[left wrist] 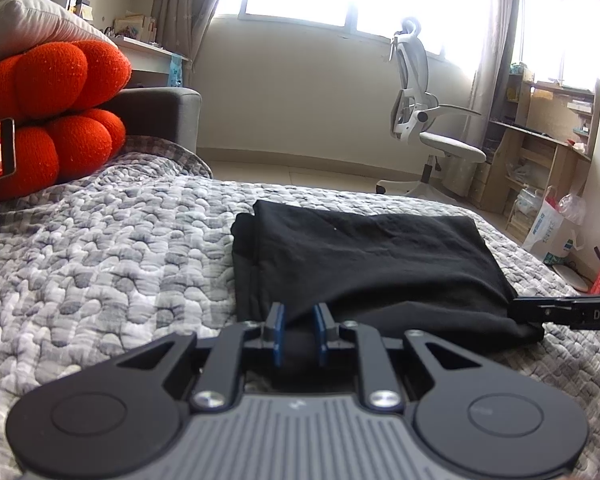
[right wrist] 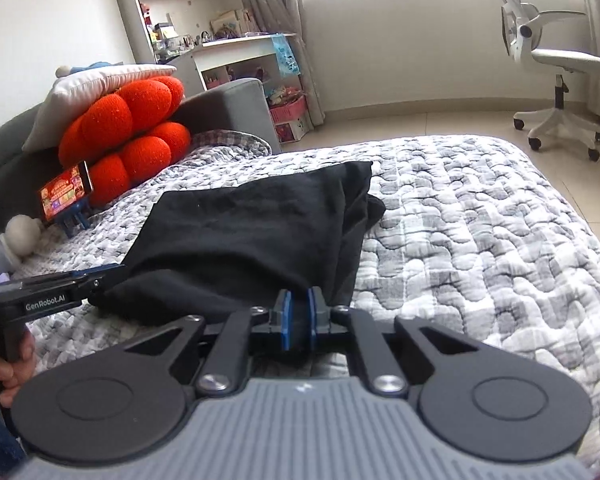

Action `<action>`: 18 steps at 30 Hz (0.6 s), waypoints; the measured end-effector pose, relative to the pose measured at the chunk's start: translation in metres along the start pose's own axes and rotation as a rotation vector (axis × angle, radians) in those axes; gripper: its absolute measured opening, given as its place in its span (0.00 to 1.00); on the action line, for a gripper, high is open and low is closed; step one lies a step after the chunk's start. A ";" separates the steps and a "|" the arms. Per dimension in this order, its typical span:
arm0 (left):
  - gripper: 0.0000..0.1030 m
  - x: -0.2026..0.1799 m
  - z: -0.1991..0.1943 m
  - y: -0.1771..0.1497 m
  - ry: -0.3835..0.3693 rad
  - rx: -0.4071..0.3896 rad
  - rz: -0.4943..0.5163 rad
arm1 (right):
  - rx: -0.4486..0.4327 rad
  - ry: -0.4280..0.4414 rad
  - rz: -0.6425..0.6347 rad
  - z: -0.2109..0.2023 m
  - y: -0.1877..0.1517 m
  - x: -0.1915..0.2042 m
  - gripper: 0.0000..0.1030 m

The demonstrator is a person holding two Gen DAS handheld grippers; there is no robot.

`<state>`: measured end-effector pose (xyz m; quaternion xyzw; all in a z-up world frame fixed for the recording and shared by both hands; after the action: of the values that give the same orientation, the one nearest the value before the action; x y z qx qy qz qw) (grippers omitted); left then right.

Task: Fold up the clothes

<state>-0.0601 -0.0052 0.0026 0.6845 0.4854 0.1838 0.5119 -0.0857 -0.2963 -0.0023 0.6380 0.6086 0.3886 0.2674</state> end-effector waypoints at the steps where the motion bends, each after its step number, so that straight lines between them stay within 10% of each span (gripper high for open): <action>1: 0.17 0.001 0.000 0.000 -0.004 -0.001 -0.004 | -0.002 0.003 0.006 0.000 0.000 -0.001 0.08; 18: 0.17 0.005 0.000 0.002 -0.024 0.005 -0.017 | -0.011 0.067 0.069 -0.004 0.000 -0.008 0.16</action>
<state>-0.0573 -0.0014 0.0028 0.6839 0.4854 0.1702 0.5175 -0.0887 -0.3051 -0.0010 0.6439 0.5924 0.4222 0.2370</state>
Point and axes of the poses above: each gripper's, at about its wrist camera, not at the fingertips, and z roughly the way its jaws point, x to its left, y to its top, the point moved 1 cm from there along z, roughly the way its jaws point, and after that the axes turned 15 degrees about -y, right-handed, at the moved point
